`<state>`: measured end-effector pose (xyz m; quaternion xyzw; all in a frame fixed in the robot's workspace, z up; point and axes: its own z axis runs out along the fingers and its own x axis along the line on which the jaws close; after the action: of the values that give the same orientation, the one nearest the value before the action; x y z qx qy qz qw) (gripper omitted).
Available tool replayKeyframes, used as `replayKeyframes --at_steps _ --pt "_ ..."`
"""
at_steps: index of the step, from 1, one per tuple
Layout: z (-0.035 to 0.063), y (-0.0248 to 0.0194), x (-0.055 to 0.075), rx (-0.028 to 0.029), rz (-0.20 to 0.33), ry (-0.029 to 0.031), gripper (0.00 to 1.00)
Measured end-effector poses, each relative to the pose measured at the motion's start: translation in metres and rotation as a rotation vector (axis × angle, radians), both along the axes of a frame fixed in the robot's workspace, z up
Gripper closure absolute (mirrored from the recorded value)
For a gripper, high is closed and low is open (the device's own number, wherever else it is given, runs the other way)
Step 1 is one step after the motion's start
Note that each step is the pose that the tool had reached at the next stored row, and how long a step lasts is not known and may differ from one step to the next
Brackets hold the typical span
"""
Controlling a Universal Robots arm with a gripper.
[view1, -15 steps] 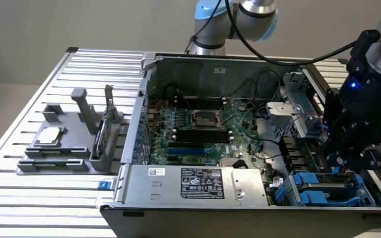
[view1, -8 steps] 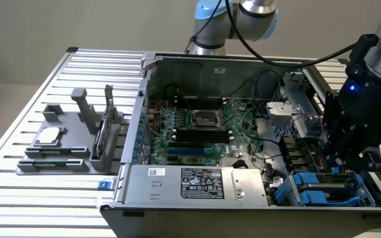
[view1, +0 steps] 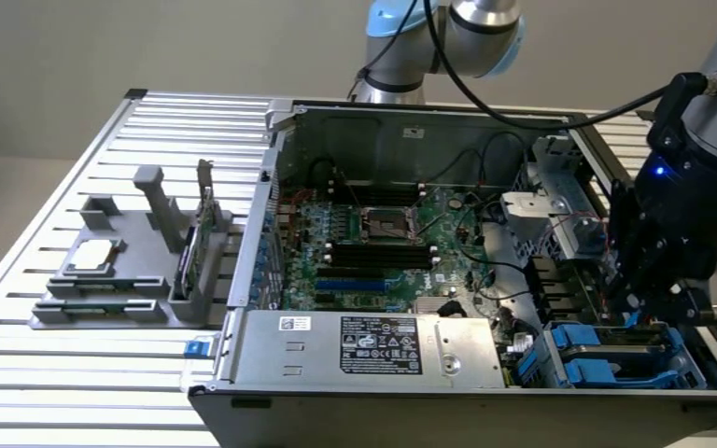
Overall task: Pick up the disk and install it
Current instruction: 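Insert the second disk wire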
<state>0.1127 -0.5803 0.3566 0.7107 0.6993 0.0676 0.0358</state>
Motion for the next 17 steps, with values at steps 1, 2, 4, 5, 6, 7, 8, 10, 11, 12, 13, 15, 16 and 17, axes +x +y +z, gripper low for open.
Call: replayKeyframes --at_steps 1,2,4,5,6,7,8,10,11,12,13,15,16,17 --pt "-0.0005 0.0 0.0 0.0 0.0 0.0 0.83" --pt "-0.001 0.0 0.0 0.0001 0.0 0.0 0.83" --pt "-0.0016 0.0 0.0 -0.0001 0.0 0.0 0.83" --pt "-0.0016 0.0 0.0 -0.0003 0.0 0.0 0.83" --pt "-0.0018 0.0 0.0 -0.0001 0.0 0.0 0.83" --pt "-0.0019 0.0 0.0 -0.0001 0.0 0.0 0.83" --pt "-0.002 0.0 0.0 0.0 0.0 0.0 0.84" --pt "-0.0021 -0.0001 0.0 0.0023 0.0 -0.0001 0.84" --pt "-0.0023 -0.0004 0.0 0.0069 0.0 0.0 0.84" --pt "-0.0022 -0.0007 0.0 0.0127 0.0 0.0 0.84" --pt "-0.0023 -0.0012 0.0 0.0188 0.0 0.0 0.84" --pt "-0.0025 -0.0025 0.0 0.0299 0.0 0.0 0.84" --pt "-0.0026 -0.0032 0.0 0.0336 0.0 0.0 0.84" --pt "-0.0027 -0.0042 0.0 0.0366 0.0 0.0 0.84"
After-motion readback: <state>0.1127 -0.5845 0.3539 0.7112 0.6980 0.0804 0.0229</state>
